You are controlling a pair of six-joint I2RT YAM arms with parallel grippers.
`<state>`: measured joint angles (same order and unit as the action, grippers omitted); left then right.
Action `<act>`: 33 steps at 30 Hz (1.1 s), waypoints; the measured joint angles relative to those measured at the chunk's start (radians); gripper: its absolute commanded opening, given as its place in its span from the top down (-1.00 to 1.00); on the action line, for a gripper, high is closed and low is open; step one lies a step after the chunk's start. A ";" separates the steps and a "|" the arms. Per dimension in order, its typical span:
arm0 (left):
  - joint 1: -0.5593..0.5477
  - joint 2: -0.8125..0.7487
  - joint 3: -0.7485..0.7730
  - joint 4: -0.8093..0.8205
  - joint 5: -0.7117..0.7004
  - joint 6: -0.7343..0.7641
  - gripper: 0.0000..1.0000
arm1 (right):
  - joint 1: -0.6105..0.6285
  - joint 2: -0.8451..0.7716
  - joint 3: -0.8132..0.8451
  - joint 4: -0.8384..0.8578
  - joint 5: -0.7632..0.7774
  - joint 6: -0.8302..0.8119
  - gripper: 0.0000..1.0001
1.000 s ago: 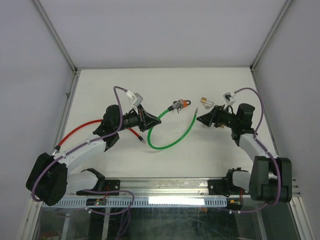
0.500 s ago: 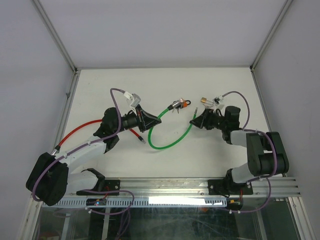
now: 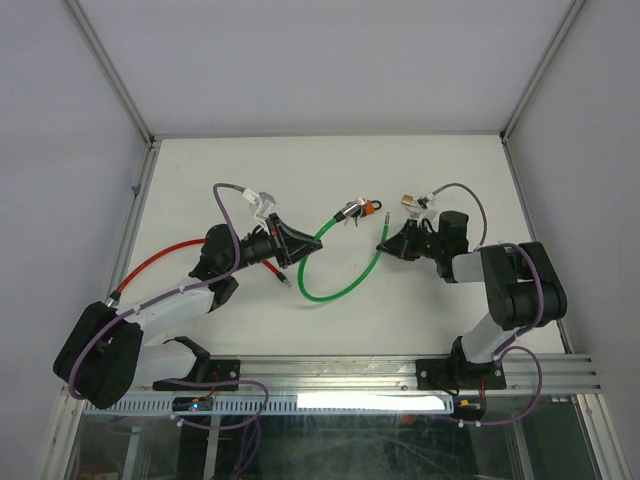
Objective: Lock with the key
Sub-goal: Lock the lock.
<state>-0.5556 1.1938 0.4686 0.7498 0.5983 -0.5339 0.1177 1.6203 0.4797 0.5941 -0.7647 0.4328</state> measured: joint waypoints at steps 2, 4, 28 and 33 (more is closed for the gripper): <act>0.000 0.002 -0.014 0.027 -0.005 -0.014 1.00 | 0.003 0.002 0.006 0.000 -0.010 -0.006 1.00; 0.000 0.004 -0.027 0.055 -0.017 -0.033 1.00 | 0.010 -0.016 0.011 -0.018 -0.011 -0.035 1.00; 0.124 0.383 0.029 0.691 0.145 -0.639 1.00 | 0.167 -0.465 0.156 -0.459 -0.034 -0.508 1.00; 0.109 0.383 0.031 0.683 0.169 -0.626 1.00 | 0.187 -0.451 0.169 -0.494 -0.036 -0.522 1.00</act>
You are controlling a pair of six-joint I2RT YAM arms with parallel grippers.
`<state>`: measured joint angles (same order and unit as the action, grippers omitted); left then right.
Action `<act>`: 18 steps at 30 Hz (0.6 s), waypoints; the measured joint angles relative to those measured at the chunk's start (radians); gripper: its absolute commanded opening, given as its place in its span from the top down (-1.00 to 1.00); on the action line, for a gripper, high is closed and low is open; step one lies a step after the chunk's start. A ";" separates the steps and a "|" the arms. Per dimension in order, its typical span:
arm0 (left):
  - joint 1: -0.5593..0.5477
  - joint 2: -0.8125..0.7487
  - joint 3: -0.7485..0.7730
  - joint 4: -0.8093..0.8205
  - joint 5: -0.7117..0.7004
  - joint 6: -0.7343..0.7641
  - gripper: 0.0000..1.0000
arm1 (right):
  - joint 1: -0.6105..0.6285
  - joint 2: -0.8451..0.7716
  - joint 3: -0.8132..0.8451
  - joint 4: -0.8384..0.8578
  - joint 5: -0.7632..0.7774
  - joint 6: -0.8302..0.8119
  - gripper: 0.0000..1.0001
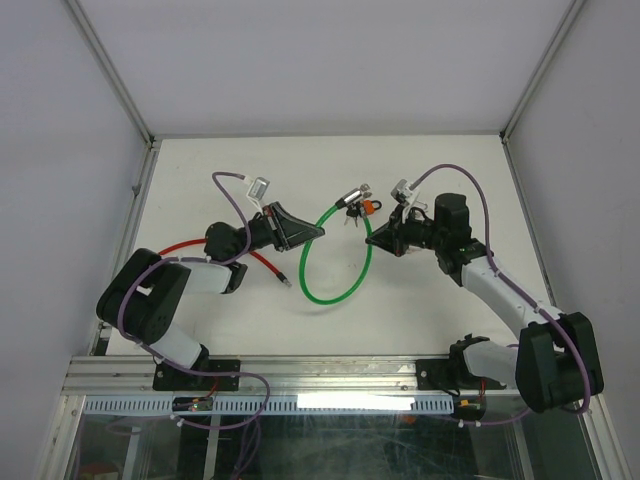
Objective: Lock with the key
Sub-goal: Lock the lock.
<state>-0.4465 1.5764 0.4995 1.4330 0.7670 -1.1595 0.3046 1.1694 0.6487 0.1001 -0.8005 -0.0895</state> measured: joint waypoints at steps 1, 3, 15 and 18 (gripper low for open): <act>-0.006 0.000 0.003 -0.005 0.004 0.007 1.00 | 0.001 0.004 0.003 -0.003 0.000 0.000 1.00; -0.020 -0.003 0.014 -0.024 0.011 0.032 1.00 | 0.001 0.007 0.004 -0.006 0.000 -0.001 1.00; -0.064 -0.034 0.053 -0.159 0.025 0.145 1.00 | 0.001 0.007 0.004 -0.016 -0.002 0.000 1.00; -0.064 -0.034 0.053 -0.178 0.025 0.154 1.00 | 0.001 0.007 0.004 -0.016 -0.010 0.000 1.00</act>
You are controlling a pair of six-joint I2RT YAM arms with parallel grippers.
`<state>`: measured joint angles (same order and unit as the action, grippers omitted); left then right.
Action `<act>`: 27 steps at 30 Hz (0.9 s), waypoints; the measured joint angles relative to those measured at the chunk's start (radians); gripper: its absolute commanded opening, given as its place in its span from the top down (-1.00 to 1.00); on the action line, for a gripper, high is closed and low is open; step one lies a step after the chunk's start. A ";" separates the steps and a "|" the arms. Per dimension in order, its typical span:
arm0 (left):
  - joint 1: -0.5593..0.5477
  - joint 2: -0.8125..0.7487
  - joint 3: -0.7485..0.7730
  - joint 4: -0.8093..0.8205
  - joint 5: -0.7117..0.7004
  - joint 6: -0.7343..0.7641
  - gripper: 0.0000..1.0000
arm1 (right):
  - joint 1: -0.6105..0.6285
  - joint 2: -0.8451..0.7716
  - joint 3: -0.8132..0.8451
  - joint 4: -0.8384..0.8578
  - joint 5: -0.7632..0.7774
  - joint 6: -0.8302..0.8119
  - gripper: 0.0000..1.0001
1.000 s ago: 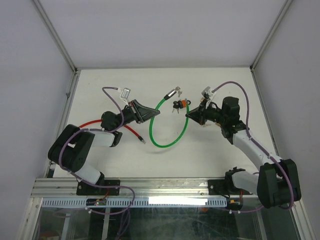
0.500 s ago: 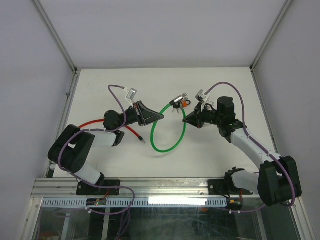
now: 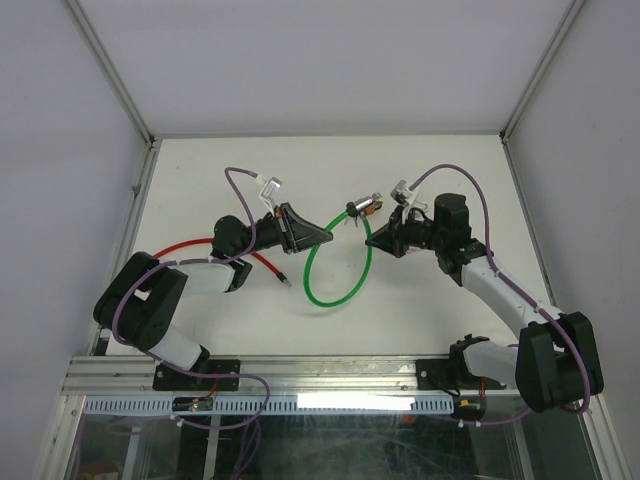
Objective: Lock with the key
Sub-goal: Lock the lock.
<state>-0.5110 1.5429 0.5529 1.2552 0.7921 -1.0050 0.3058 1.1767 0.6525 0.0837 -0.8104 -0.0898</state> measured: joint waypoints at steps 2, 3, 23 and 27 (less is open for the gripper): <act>0.000 0.000 0.000 -0.007 0.000 0.002 1.00 | 0.000 0.000 0.000 0.000 -0.005 0.000 1.00; 0.000 0.000 0.000 -0.010 0.000 0.003 1.00 | 0.000 0.000 0.000 0.000 -0.006 0.000 1.00; 0.000 0.000 0.010 -0.070 0.005 0.044 1.00 | -0.031 0.000 0.000 0.000 -0.043 0.018 1.00; 0.000 0.000 0.019 -0.089 0.022 0.051 1.00 | -0.031 0.000 0.000 0.001 -0.047 0.021 1.00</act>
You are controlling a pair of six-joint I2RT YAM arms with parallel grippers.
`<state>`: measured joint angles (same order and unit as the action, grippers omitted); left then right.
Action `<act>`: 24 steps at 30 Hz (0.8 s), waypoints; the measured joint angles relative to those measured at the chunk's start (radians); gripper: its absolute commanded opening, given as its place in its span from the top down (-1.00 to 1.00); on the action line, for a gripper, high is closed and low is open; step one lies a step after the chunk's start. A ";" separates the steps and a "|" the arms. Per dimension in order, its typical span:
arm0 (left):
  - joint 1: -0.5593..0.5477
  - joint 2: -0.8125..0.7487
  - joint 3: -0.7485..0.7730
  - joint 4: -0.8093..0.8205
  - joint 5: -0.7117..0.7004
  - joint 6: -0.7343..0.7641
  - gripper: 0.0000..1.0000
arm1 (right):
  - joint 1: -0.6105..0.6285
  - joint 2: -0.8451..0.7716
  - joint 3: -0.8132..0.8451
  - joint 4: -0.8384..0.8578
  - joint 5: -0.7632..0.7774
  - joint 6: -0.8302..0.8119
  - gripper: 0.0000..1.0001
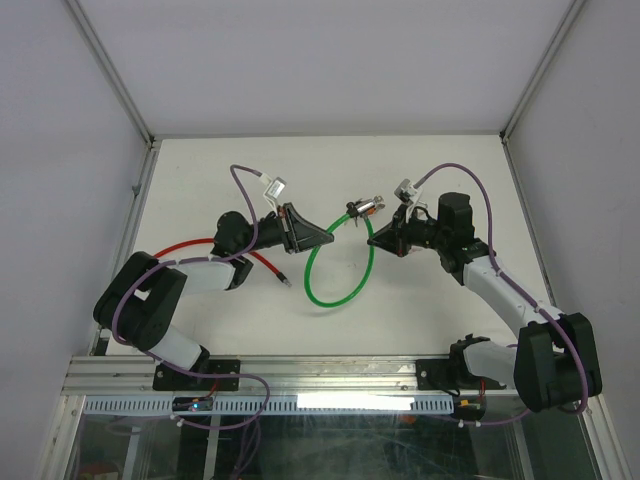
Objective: Lock with the key
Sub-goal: Lock the lock.
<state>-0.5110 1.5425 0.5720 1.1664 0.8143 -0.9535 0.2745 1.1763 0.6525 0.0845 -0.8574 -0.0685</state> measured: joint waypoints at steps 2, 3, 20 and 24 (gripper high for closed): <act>0.000 0.000 0.007 -0.013 0.006 0.001 1.00 | 0.000 0.000 0.000 0.000 -0.003 0.002 1.00; 0.000 0.000 0.011 -0.023 0.008 0.005 1.00 | 0.000 0.000 0.000 0.000 -0.004 0.003 1.00; -0.001 -0.055 0.117 -0.394 0.027 0.198 1.00 | -0.056 -0.009 0.000 0.034 -0.076 0.055 1.00; -0.001 -0.057 0.123 -0.414 0.033 0.211 1.00 | -0.057 -0.009 -0.002 0.047 -0.087 0.066 1.00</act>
<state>-0.5117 1.4853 0.6952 0.7525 0.8471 -0.7429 0.2176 1.1671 0.6502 0.1314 -0.9447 -0.0025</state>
